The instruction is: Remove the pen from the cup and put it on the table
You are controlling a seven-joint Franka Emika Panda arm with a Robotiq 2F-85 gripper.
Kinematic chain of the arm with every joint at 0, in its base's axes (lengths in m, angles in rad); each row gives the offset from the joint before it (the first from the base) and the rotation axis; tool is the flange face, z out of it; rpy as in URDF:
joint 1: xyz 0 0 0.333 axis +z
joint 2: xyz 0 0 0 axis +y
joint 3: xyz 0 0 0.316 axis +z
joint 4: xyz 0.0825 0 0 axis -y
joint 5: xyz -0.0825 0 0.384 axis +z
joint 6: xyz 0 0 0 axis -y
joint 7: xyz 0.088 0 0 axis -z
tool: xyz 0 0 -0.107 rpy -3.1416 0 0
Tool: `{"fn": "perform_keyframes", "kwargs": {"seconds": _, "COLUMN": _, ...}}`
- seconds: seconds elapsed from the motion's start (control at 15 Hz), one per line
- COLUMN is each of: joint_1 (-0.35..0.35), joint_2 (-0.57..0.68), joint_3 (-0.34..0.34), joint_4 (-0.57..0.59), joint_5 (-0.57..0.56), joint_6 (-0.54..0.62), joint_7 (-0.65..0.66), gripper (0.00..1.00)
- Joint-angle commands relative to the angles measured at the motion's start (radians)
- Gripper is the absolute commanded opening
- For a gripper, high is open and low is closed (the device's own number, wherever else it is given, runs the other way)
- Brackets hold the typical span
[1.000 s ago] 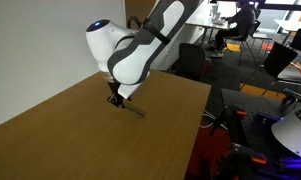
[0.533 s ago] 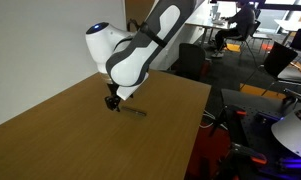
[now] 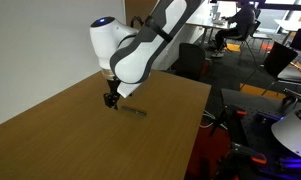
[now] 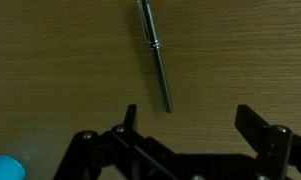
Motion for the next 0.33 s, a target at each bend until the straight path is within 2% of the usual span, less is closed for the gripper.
{"fn": "perform_keyframes", "kwargs": {"seconds": 0.0, "joint_1": 0.006, "joint_2": -0.004, "joint_3": -0.007, "joint_4": -0.005, "joint_5": 0.008, "joint_6": 0.003, "joint_7": -0.005, "gripper": 1.0}}
{"fn": "perform_keyframes", "kwargs": {"seconds": 0.27, "joint_1": 0.007, "joint_2": 0.004, "joint_3": -0.007, "joint_4": -0.003, "joint_5": 0.009, "joint_6": 0.003, "joint_7": -0.006, "gripper": 1.0}}
